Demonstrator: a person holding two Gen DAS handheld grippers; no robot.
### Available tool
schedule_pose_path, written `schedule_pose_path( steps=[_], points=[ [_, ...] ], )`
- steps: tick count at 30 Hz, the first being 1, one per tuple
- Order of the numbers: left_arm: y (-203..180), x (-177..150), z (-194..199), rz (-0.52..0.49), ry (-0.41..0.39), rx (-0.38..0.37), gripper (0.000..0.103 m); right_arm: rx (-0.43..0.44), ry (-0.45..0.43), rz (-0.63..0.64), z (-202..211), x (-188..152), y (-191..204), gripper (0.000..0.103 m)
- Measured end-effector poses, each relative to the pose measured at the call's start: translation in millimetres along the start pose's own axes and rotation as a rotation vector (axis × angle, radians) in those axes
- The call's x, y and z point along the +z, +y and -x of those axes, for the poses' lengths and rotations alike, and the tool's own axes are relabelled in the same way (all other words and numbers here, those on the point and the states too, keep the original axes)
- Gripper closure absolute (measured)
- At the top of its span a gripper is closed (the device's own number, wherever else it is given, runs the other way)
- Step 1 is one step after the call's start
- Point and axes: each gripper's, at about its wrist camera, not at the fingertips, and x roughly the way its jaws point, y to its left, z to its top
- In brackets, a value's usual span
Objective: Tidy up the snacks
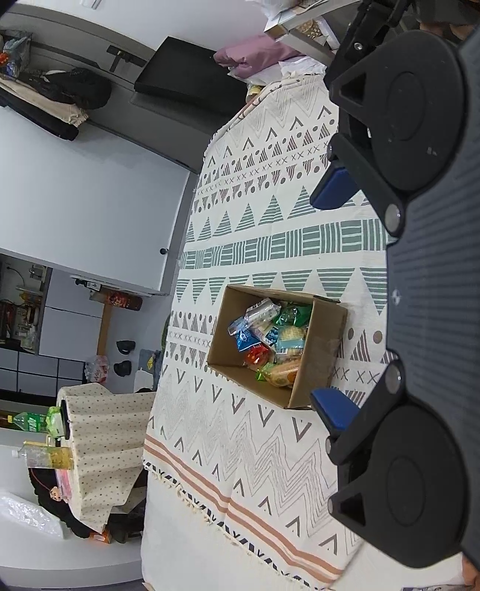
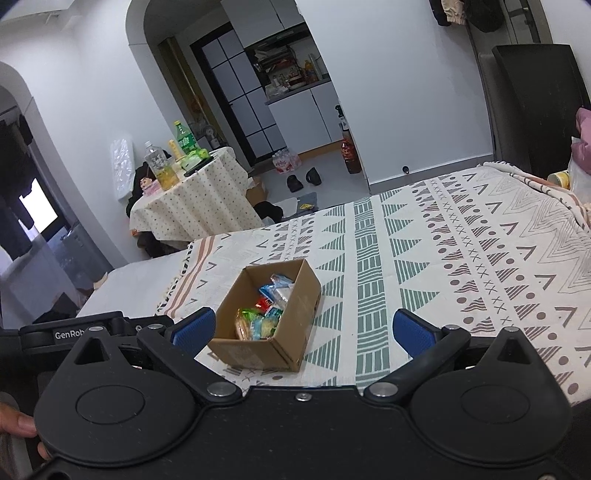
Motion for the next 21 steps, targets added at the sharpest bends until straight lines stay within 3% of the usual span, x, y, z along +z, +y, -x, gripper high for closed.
schedule_pose_path(
  steps=[21],
  points=[
    [18, -18, 43, -0.097, -0.024, 0.006, 0.001, -0.046, 0.018, 0.077, 36, -18, 29, 0.0]
  ],
)
